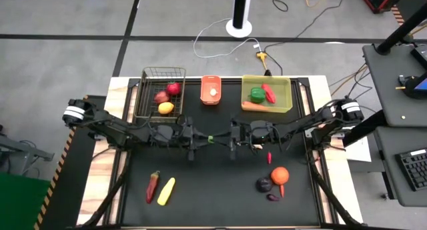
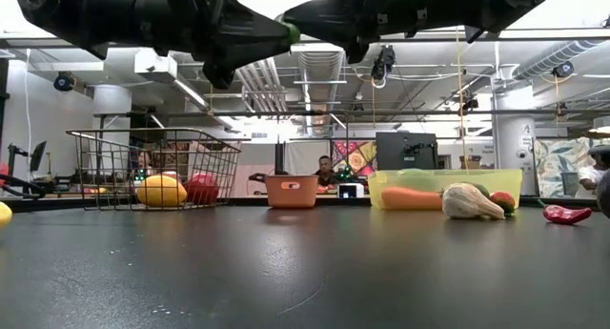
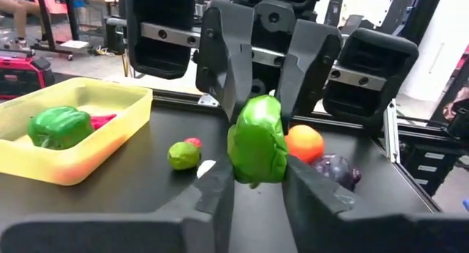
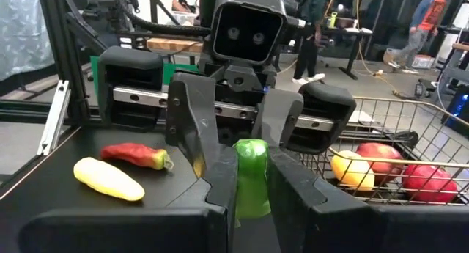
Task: Sort produce into baskets
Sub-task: Put the green chili pepper into the orange bin
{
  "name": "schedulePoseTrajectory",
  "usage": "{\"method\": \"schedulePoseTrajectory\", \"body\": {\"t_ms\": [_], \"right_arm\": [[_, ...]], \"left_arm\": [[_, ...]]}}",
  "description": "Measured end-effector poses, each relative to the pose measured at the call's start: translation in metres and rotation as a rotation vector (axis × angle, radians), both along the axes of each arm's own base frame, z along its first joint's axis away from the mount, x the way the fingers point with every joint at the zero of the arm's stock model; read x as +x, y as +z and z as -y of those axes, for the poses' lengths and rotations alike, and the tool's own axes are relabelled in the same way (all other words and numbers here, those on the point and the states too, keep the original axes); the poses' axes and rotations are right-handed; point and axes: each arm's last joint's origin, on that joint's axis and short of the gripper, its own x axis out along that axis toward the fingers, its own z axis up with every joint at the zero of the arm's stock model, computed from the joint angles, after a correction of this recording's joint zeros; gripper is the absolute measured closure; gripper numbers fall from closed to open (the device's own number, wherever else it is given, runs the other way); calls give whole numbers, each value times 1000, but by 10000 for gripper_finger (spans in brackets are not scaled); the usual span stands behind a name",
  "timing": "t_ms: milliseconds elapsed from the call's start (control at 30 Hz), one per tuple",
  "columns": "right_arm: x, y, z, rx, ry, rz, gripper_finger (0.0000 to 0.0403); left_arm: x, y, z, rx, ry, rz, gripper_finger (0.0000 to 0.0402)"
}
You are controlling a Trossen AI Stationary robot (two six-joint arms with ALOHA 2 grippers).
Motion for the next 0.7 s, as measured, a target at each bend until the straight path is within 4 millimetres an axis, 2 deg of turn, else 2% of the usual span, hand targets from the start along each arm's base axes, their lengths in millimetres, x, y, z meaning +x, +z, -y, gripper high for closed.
{"method": "schedulePoseTrajectory", "body": {"t_ms": [133, 300, 700], "right_arm": [[0, 0, 0, 1, 0, 0, 348], [0, 0, 0, 23, -2, -3, 338], [-2, 5, 2, 77, -12, -29, 234]], "left_arm": [[0, 0, 0, 0, 1, 1, 335], [0, 0, 0, 0, 2, 1, 336], [0, 1, -1, 0, 13, 5, 336]]}}
